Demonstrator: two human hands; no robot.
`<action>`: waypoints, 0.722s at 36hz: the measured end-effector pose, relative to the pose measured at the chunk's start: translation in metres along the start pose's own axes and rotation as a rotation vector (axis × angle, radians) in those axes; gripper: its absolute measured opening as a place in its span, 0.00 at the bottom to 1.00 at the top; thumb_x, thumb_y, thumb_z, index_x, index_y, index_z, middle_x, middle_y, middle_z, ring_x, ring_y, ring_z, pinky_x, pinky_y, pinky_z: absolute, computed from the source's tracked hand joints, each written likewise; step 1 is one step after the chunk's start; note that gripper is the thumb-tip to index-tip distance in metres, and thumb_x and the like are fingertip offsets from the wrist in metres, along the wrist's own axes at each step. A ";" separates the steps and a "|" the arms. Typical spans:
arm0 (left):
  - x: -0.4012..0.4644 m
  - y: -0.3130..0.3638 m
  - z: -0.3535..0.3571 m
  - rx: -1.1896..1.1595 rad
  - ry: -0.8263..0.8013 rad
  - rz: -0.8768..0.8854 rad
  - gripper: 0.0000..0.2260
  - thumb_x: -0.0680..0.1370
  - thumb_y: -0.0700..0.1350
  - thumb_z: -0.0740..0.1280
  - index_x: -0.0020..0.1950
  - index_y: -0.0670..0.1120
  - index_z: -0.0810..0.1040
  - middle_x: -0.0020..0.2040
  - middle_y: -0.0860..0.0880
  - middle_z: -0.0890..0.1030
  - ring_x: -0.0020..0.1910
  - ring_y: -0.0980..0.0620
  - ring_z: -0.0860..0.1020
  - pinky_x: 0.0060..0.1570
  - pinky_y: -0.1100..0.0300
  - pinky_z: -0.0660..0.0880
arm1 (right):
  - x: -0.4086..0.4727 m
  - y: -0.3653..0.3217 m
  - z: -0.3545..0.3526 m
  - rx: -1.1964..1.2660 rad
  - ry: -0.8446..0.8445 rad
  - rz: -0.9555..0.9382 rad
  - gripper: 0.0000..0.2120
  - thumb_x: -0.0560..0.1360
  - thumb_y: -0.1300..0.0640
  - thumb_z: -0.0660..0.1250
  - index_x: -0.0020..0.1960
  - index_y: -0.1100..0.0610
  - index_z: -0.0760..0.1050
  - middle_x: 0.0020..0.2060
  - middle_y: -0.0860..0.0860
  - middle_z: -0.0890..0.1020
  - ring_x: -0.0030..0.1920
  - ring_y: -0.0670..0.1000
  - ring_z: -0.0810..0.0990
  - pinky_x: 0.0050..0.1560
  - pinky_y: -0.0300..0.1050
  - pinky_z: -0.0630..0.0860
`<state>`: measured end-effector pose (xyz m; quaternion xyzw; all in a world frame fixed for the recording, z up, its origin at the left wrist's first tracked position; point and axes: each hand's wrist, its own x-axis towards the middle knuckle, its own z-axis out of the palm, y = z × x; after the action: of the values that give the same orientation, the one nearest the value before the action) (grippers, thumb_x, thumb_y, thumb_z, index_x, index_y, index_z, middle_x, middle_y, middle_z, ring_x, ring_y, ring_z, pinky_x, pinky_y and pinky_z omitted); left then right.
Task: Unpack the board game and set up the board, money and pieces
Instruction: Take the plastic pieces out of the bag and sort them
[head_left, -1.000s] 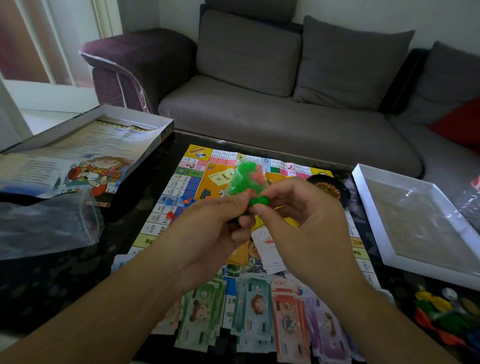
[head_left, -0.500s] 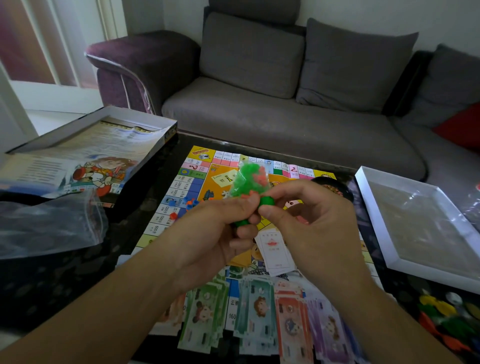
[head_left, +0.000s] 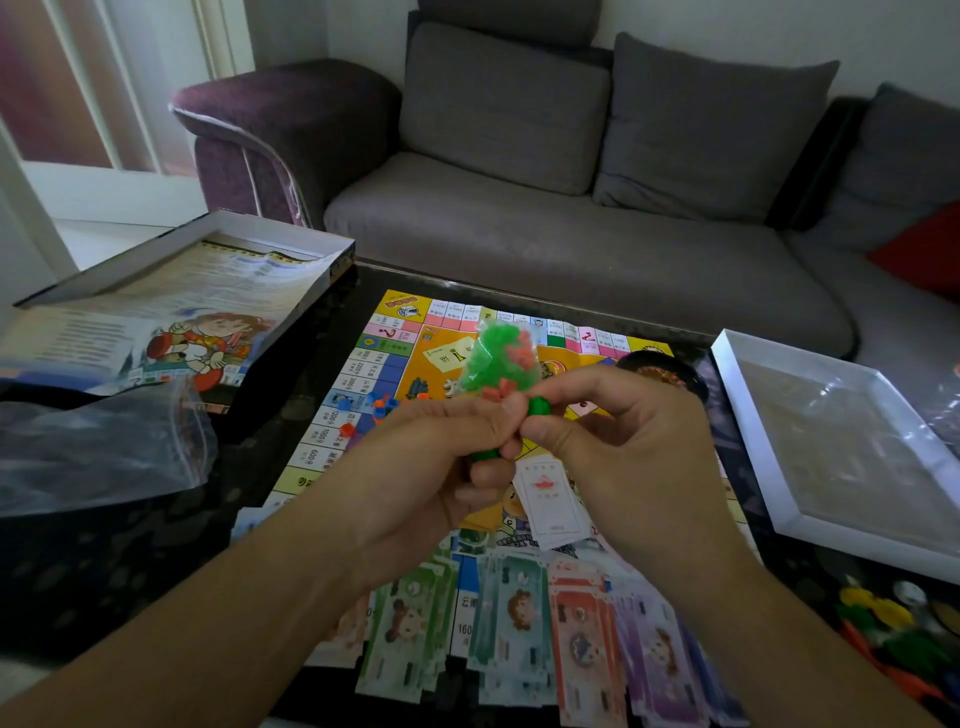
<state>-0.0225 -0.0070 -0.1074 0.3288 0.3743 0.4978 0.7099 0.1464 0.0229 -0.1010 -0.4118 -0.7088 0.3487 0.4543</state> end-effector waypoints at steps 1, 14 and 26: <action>0.000 0.000 0.000 0.008 0.008 0.000 0.09 0.78 0.43 0.70 0.46 0.38 0.77 0.35 0.47 0.74 0.28 0.56 0.67 0.26 0.65 0.62 | 0.000 0.000 -0.001 -0.024 -0.008 0.000 0.11 0.74 0.63 0.77 0.45 0.46 0.86 0.42 0.44 0.86 0.47 0.49 0.85 0.47 0.47 0.82; 0.000 0.012 -0.006 -0.016 0.056 0.104 0.14 0.80 0.29 0.62 0.63 0.37 0.81 0.56 0.38 0.86 0.53 0.44 0.86 0.52 0.57 0.84 | 0.002 -0.006 -0.006 0.035 0.016 0.060 0.06 0.78 0.62 0.72 0.49 0.52 0.81 0.41 0.44 0.86 0.41 0.44 0.83 0.40 0.40 0.81; -0.001 0.010 -0.004 0.077 0.110 0.281 0.15 0.74 0.35 0.70 0.60 0.44 0.85 0.58 0.46 0.87 0.58 0.51 0.85 0.52 0.64 0.81 | -0.001 -0.005 0.001 0.282 0.042 0.177 0.07 0.78 0.68 0.71 0.55 0.60 0.82 0.39 0.55 0.87 0.36 0.51 0.85 0.38 0.41 0.82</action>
<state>-0.0310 -0.0052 -0.1013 0.3773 0.3819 0.5948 0.5984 0.1446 0.0194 -0.0976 -0.4120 -0.6040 0.4747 0.4900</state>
